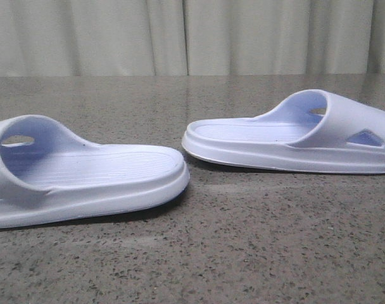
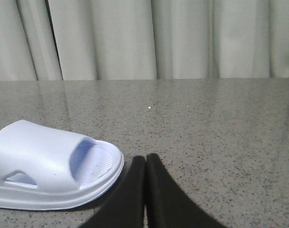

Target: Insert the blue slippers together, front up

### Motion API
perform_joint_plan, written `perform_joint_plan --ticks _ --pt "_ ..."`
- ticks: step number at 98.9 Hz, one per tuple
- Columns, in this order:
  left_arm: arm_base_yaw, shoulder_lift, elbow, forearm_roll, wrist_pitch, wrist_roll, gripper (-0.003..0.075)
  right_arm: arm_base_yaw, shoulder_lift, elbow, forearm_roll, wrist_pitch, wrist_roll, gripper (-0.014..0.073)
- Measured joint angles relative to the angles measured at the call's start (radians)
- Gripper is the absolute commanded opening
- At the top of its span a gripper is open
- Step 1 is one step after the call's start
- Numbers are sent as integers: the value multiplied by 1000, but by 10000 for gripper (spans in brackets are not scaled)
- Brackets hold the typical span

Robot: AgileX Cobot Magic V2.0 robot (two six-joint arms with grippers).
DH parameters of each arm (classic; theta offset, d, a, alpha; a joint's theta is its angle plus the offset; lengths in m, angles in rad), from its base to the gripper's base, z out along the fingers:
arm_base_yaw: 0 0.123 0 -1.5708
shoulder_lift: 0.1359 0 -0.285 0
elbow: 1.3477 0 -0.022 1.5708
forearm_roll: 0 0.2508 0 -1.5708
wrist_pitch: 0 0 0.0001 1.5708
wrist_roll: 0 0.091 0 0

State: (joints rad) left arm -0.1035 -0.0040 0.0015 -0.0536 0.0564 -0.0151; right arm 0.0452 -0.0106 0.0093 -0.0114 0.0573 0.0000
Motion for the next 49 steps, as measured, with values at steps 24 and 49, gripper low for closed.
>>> perform_joint_plan --ticks 24,49 --pt "0 0 0 0 0 0 16 0 0 0 0 -4 0 -107" --pt "0 0 0 0 0 0 15 0 0 0 0 -8 0 -107"
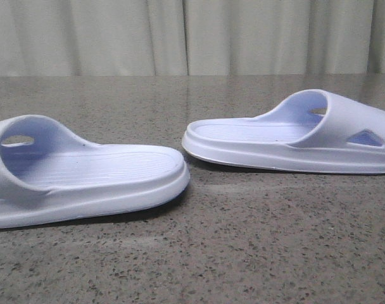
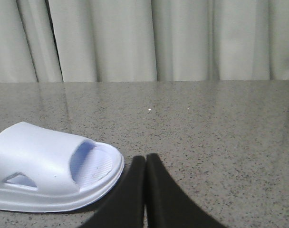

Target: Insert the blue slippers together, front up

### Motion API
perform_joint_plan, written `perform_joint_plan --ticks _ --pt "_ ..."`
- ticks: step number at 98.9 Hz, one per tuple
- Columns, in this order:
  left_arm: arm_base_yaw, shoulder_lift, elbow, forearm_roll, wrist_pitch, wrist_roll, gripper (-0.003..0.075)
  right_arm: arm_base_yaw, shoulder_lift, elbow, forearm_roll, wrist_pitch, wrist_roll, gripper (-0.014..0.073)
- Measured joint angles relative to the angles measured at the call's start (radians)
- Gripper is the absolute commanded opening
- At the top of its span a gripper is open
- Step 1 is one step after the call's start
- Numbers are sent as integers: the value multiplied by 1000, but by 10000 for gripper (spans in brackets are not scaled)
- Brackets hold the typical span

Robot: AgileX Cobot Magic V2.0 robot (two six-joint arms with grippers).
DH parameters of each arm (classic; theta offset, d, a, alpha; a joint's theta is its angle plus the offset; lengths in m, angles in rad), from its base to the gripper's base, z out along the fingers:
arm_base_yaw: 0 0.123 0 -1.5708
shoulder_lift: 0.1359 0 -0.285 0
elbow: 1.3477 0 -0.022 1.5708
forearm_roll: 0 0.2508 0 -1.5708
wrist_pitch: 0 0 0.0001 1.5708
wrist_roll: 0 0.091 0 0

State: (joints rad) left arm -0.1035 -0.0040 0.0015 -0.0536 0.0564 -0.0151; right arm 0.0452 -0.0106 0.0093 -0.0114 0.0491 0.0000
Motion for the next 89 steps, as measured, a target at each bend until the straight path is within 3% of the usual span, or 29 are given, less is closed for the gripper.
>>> perform_joint_plan --ticks 20,45,64,89 --pt "0 0 0 -24 0 0 15 0 0 0 11 0 0 -106" --pt "0 0 -42 -228 32 0 15 0 0 -48 55 99 0 -106" --pt "0 32 -190 -382 114 0 15 0 4 -177 59 198 0 -106" --pt "0 287 -446 -456 305 -2 15 0 148 -359 123 307 0 -106"
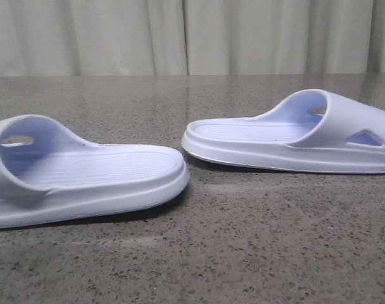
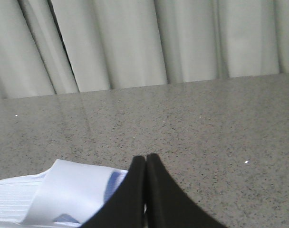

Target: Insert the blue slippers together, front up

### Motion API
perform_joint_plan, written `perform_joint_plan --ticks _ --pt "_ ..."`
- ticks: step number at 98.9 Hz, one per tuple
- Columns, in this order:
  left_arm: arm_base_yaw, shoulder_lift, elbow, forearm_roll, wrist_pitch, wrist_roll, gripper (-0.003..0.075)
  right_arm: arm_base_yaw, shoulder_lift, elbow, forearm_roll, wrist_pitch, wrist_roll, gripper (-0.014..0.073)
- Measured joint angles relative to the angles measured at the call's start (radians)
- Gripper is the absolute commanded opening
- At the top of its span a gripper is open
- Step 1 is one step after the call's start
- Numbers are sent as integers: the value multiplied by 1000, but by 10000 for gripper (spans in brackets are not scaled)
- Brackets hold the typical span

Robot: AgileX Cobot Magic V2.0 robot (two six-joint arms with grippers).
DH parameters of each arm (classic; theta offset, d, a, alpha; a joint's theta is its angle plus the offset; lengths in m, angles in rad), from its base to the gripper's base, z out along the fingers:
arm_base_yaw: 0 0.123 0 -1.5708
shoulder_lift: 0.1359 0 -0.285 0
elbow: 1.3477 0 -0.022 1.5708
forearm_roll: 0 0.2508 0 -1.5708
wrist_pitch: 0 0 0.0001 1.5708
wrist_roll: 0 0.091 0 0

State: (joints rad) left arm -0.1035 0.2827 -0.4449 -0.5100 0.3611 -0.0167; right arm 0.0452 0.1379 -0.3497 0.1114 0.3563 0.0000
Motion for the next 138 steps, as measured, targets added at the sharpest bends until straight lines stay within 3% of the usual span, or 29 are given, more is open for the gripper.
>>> perform_joint_plan --ticks 18,28,35,53,61,85,111,138 --pt "0 135 -102 -28 48 0 16 0 116 -98 79 33 0 -105" --pt "0 164 -108 -31 58 0 40 0 150 -121 123 38 0 -59" --pt "0 171 -108 -31 67 0 104 0 160 -123 155 45 0 17" --pt "0 171 -108 -61 72 0 372 0 162 -125 229 46 0 327" --pt "0 171 -108 -84 72 -1 425 0 162 -125 248 40 0 405" --pt "0 171 -101 -129 75 -11 423 0 162 -125 263 27 0 404" --pt "0 171 41 -135 77 -258 423 0 162 -125 263 24 0 404" --pt "0 171 135 -151 68 -352 423 0 162 -125 264 24 0 404"
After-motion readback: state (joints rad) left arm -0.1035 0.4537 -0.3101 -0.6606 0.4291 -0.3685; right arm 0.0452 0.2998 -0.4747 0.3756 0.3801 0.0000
